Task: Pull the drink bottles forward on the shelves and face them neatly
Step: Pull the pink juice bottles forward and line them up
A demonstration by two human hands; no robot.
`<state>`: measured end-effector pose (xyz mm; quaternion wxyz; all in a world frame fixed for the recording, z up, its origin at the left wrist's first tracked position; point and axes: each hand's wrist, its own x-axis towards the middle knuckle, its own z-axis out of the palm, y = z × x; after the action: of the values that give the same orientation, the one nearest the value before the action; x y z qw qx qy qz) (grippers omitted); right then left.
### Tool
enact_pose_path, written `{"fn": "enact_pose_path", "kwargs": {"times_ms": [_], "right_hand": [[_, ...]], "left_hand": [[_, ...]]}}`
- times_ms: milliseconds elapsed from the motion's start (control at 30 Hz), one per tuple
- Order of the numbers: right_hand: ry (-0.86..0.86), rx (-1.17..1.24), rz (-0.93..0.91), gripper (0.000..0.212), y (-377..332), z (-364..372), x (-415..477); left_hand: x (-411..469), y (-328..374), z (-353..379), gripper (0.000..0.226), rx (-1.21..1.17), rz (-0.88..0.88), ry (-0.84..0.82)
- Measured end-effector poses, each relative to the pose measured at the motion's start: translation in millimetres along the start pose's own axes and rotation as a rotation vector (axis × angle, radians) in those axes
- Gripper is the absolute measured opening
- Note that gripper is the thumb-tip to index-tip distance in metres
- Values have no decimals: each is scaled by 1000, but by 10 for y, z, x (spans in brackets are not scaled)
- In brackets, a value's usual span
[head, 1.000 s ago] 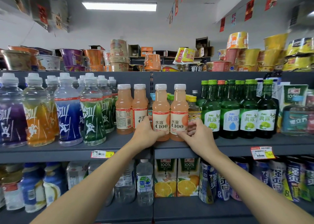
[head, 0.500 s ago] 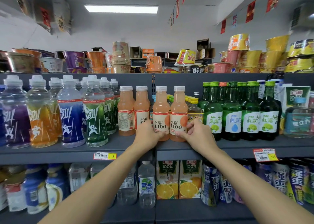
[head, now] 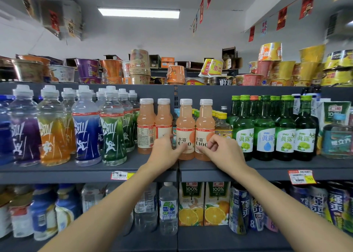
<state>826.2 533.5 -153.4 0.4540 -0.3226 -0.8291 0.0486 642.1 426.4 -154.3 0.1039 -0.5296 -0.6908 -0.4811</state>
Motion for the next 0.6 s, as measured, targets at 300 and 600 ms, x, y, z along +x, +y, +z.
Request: {"fn": "enact_pose_path", "kwargs": {"times_ms": [300, 600], "right_hand": [[111, -165, -481, 11, -864, 170, 298], [-13, -458, -457, 41, -1532, 302, 961]], "left_hand": [[279, -195, -671, 53, 323, 261, 63], [907, 18, -984, 101, 888, 261, -64]]}}
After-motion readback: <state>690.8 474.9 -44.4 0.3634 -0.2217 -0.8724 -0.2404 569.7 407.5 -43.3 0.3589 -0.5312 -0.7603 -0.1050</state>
